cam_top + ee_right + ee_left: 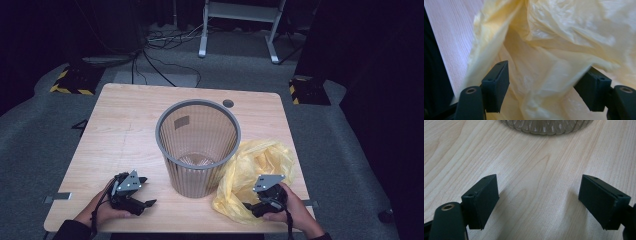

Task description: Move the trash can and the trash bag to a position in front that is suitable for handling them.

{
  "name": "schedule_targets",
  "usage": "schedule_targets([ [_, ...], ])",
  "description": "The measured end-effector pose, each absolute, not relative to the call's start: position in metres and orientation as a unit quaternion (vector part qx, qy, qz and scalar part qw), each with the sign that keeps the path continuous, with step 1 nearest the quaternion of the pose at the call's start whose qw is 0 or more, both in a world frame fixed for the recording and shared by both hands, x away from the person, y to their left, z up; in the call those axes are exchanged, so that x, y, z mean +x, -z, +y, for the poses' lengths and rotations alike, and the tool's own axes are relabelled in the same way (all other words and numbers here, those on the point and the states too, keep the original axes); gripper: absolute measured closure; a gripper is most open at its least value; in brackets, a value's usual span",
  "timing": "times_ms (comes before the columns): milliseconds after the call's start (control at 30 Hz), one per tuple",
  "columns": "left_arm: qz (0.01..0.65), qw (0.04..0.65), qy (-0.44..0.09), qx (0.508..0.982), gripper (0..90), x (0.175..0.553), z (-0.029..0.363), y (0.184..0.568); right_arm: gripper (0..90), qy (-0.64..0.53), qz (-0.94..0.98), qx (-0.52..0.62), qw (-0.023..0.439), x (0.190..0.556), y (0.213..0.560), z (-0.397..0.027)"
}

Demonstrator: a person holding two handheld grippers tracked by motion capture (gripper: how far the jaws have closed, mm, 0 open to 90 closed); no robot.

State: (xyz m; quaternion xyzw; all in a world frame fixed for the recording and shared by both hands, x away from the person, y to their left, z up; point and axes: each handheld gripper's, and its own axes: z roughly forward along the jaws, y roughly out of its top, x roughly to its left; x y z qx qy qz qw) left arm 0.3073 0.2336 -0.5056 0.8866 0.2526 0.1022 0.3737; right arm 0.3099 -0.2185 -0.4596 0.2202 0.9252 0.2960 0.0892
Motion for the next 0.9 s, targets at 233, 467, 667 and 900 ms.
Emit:
schedule_targets([
  [233,0.248,0.374,-0.102,0.888,16.3,0.306,0.233,0.506,29.5,-0.287,0.932,0.217,0.054,0.301,0.475,-0.186],
  [467,0.217,0.362,-0.075,0.903,21.6,0.296,0.225,0.499,27.5,-0.285,0.936,0.201,0.04,0.292,0.474,-0.16],
  [667,0.182,0.389,-0.05,0.902,20.0,0.286,0.211,0.487,26.5,-0.297,0.933,0.202,0.032,0.293,0.47,-0.153],
  [900,0.17,0.405,-0.04,0.898,20.1,0.279,0.197,0.478,26.0,-0.287,0.931,0.222,0.045,0.292,0.474,-0.135],
])
